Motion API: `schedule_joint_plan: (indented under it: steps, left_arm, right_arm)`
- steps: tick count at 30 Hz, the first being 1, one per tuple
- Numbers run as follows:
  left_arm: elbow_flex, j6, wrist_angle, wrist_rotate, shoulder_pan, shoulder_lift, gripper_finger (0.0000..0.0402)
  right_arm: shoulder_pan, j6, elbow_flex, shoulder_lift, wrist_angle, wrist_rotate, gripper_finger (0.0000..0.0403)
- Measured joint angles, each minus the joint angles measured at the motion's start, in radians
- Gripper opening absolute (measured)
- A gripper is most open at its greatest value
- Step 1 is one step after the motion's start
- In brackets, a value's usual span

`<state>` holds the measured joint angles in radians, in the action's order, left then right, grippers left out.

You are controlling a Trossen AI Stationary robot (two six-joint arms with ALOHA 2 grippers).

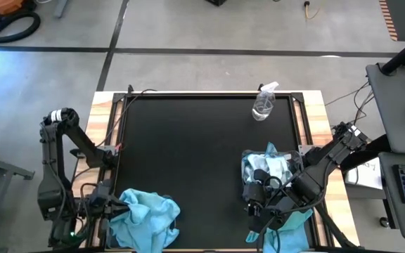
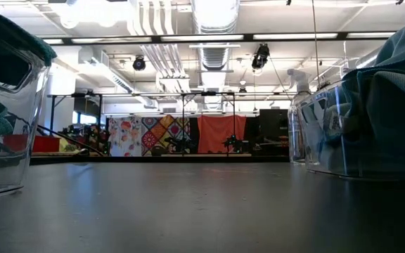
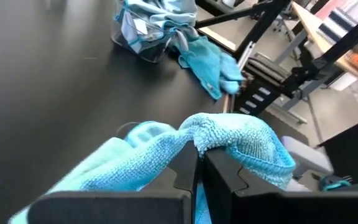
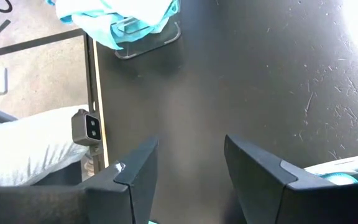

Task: Sort microfiber towel by color & place in baskets
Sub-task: Put the blue microfiber towel into the left transparent bin

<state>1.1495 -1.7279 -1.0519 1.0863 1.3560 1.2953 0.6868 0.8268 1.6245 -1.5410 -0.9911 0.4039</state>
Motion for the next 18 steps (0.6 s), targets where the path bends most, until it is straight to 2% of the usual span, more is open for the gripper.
schedule_joint_plan:
  steps: [5,18]
  left_arm:
    - [0.031,0.000,0.010,-0.058,-0.005,0.000,0.0023]
    - [0.094,0.168,0.035,-0.066,-0.051,0.000,0.0109]
  right_arm:
    - [0.000,0.000,0.000,0.000,0.000,0.000,0.0178]
    - [0.000,0.000,0.000,0.000,0.000,0.000,0.0178]
